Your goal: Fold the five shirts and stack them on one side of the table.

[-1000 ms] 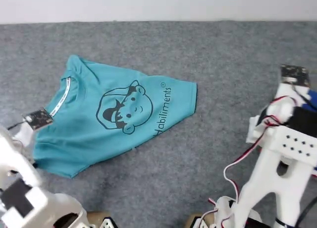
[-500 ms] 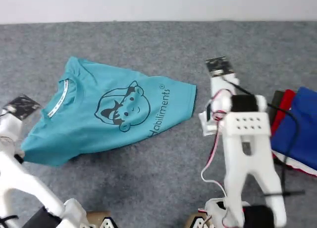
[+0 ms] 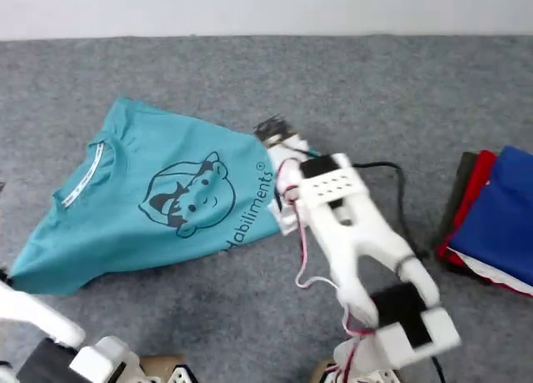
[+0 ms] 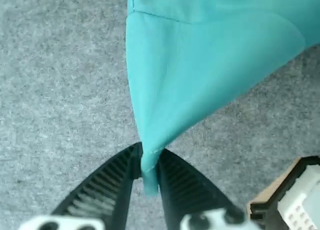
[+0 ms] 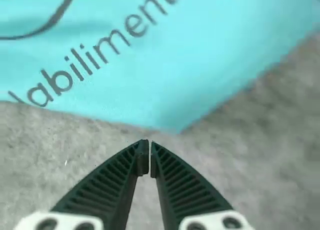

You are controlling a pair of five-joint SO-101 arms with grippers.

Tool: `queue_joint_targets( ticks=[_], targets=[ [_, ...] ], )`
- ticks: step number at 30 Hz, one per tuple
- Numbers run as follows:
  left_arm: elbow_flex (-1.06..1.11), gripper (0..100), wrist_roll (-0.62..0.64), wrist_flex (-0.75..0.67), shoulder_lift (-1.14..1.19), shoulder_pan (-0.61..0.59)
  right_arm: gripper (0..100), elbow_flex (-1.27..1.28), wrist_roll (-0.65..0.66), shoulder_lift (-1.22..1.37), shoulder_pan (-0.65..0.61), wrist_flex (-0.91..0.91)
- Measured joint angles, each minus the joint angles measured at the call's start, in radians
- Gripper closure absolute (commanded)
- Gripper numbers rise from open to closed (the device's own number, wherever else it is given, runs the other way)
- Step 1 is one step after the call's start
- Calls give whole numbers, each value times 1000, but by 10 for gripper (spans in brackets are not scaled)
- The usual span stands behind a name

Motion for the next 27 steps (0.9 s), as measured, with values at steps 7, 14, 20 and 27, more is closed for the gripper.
queue_joint_targets(
  ticks=[7,14,20,27],
  targets=[
    [0,987,2,0,9,-9,990,-163,0,275,-95,6],
    [0,987,32,0,9,-9,990,-465,0,480,-118,28],
    [43,987,38,0,9,-9,990,-882,0,695,-100,25],
    [60,987,43,-11,9,-9,990,-1396,0,976,-107,25]
  ],
)
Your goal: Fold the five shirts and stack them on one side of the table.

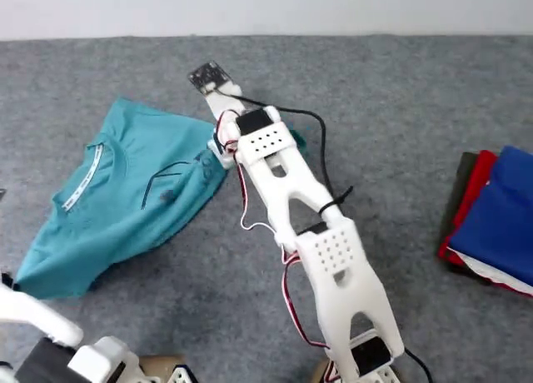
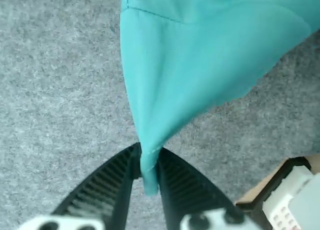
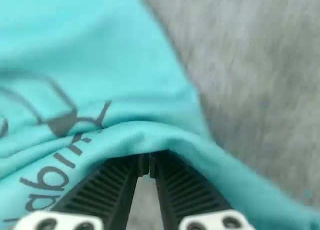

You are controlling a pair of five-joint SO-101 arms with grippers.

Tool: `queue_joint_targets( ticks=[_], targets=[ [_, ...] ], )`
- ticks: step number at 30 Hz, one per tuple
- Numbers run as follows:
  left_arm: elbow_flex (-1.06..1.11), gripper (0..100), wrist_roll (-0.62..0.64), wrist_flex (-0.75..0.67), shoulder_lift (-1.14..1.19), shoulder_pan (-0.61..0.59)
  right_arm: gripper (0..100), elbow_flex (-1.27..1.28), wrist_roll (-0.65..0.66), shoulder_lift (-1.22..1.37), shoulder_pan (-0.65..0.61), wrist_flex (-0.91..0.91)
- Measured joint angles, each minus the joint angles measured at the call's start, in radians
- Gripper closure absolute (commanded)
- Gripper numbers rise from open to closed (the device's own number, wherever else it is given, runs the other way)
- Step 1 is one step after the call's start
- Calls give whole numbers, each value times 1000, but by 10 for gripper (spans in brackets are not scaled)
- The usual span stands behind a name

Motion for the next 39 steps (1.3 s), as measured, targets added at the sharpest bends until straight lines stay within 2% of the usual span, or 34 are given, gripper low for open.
queue_joint_targets(
  ticks=[8,17,23,28,32,39],
  targets=[
    [0,987,6,0,0,0,990,-463,0,273,-98,0],
    [0,987,6,0,0,0,988,-631,0,362,-164,3],
    [2,987,6,0,0,0,981,-640,0,336,-155,164],
    [38,987,8,-2,0,0,838,-640,-21,296,-152,354],
    [51,987,11,-2,0,0,716,-640,-141,296,-150,466],
    [51,987,12,-18,0,0,702,-640,-249,296,-150,506]
  ],
)
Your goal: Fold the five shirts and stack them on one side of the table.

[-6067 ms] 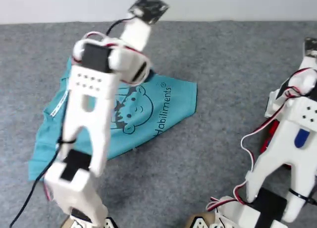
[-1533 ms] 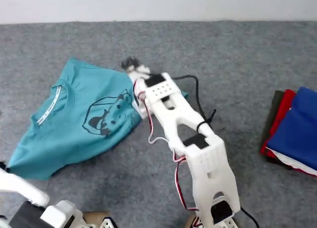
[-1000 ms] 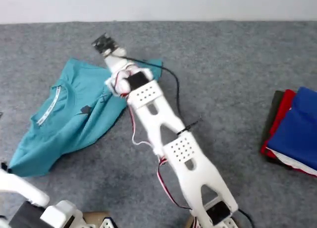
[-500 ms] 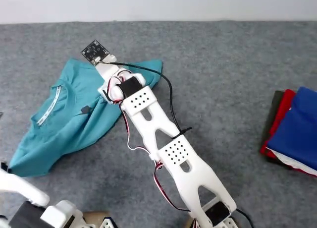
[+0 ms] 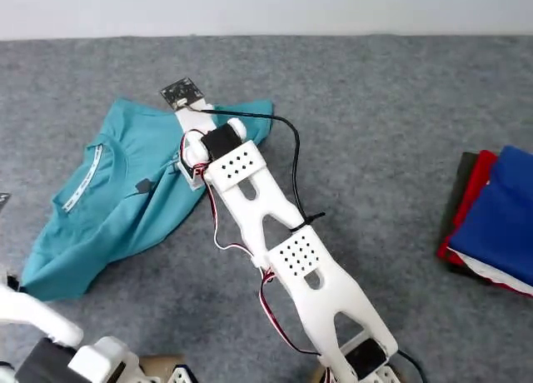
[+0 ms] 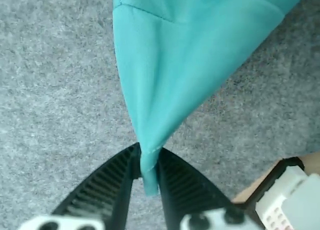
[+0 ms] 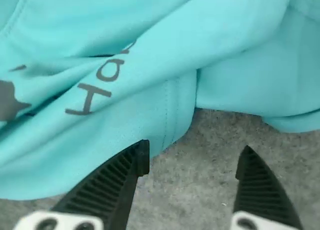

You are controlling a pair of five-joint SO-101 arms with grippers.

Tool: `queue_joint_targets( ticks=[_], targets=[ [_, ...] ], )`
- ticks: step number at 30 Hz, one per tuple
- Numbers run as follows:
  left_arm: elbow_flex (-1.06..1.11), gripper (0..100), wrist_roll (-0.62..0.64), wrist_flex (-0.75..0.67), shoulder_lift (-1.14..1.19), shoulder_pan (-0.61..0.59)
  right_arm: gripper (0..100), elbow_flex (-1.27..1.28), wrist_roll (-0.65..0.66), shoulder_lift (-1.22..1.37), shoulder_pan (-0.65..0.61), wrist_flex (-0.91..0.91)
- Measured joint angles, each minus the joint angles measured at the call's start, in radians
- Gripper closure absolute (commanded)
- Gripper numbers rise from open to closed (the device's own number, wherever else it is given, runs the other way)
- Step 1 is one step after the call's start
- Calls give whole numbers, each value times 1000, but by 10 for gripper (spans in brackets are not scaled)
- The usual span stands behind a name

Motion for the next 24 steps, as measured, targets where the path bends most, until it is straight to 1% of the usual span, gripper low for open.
queue_joint_targets(
  ticks=[5,6,8,11,12,13,15,22,24],
  targets=[
    [0,987,0,0,0,0,708,-2,-8,46,0,-43],
    [0,987,0,0,0,0,729,-2,-8,66,0,-46],
    [0,987,0,0,0,0,815,-2,-8,95,0,-48],
    [0,987,0,0,0,0,989,-6,-8,112,2,-51],
    [0,987,0,0,0,0,991,-8,-8,112,5,-51],
    [0,987,0,0,0,0,969,-8,-8,112,8,-51],
    [0,987,0,0,0,0,990,-8,-8,112,9,-49],
    [0,987,0,0,0,0,991,-6,-2,51,6,84],
    [0,987,0,0,0,0,991,-6,-2,25,6,89]
  ],
)
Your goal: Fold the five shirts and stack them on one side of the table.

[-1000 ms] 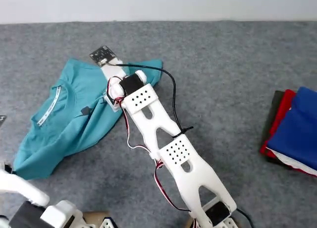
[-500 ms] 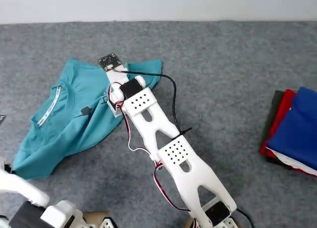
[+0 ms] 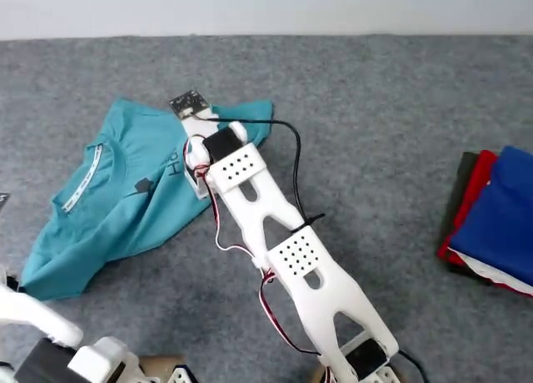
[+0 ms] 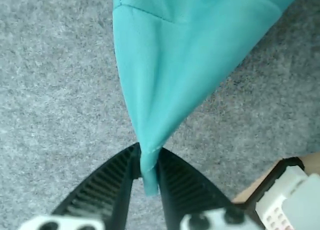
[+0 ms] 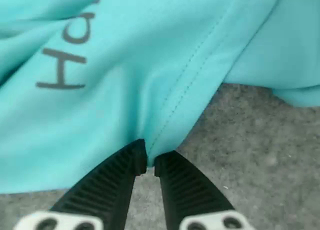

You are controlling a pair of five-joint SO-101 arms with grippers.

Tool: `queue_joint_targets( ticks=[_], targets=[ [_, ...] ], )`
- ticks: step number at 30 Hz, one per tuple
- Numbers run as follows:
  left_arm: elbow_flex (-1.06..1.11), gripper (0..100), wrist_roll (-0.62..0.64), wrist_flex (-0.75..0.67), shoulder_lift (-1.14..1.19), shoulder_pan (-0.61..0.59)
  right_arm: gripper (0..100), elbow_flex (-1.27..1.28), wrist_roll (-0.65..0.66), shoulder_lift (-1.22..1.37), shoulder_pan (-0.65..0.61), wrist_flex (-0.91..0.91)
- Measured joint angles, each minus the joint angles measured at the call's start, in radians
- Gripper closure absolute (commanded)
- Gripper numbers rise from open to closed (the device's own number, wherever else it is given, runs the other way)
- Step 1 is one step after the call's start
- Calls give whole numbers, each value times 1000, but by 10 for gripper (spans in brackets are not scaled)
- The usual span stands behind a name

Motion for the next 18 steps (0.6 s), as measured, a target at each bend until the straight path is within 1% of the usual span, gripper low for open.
queue_joint_targets(
  ticks=[6,9,13,18],
  targets=[
    [0,987,0,0,0,0,991,3,49,-92,11,0],
    [0,987,0,0,0,0,991,71,64,-170,35,0],
    [0,987,0,0,0,0,991,325,66,-348,78,0],
    [0,987,-2,0,0,0,991,795,66,-649,137,0]
  ],
)
